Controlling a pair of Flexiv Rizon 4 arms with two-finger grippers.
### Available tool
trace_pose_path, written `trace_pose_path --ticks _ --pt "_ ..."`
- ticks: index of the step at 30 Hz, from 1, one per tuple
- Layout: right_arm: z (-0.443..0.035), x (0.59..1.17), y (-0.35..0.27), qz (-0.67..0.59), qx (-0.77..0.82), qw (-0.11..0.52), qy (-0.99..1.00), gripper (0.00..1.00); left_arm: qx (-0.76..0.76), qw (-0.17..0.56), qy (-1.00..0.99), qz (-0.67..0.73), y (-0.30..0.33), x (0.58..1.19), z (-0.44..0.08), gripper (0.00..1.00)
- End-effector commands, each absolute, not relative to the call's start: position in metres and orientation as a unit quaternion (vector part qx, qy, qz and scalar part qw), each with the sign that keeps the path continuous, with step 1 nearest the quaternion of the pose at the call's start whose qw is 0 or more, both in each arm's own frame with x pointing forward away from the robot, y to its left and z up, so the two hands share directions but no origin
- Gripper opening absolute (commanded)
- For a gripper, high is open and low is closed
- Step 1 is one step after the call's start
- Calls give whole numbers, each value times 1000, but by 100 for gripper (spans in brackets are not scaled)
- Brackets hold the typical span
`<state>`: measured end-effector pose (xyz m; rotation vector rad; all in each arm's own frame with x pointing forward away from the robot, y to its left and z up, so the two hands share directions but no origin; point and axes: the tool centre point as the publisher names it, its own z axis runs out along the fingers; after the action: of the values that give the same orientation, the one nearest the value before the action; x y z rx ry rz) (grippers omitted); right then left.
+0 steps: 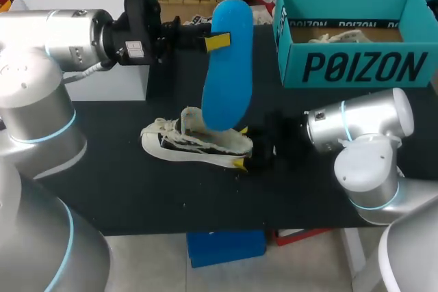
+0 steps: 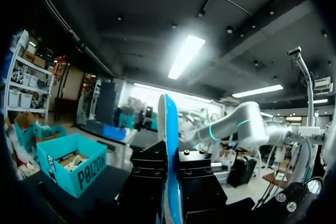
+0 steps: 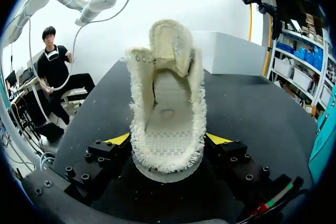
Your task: Take the shoe out of the shoebox, open the shoe tongue, remove and reinsert the insole, then place the shoe into the shoebox
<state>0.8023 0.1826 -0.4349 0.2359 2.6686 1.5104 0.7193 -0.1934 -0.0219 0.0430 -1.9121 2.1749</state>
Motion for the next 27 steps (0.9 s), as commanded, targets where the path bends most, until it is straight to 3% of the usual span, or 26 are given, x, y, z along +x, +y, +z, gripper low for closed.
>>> trace_pose_path --ticks 1,12,27 --pt "-438 803 185 490 77 33 868 0 35 96 -659 746 -191 711 -2 0" --pt "-438 803 185 490 77 33 868 0 16 105 -627 772 -196 697 36 0" --pt "-438 803 185 490 77 33 868 0 29 109 -607 787 -195 697 40 0"
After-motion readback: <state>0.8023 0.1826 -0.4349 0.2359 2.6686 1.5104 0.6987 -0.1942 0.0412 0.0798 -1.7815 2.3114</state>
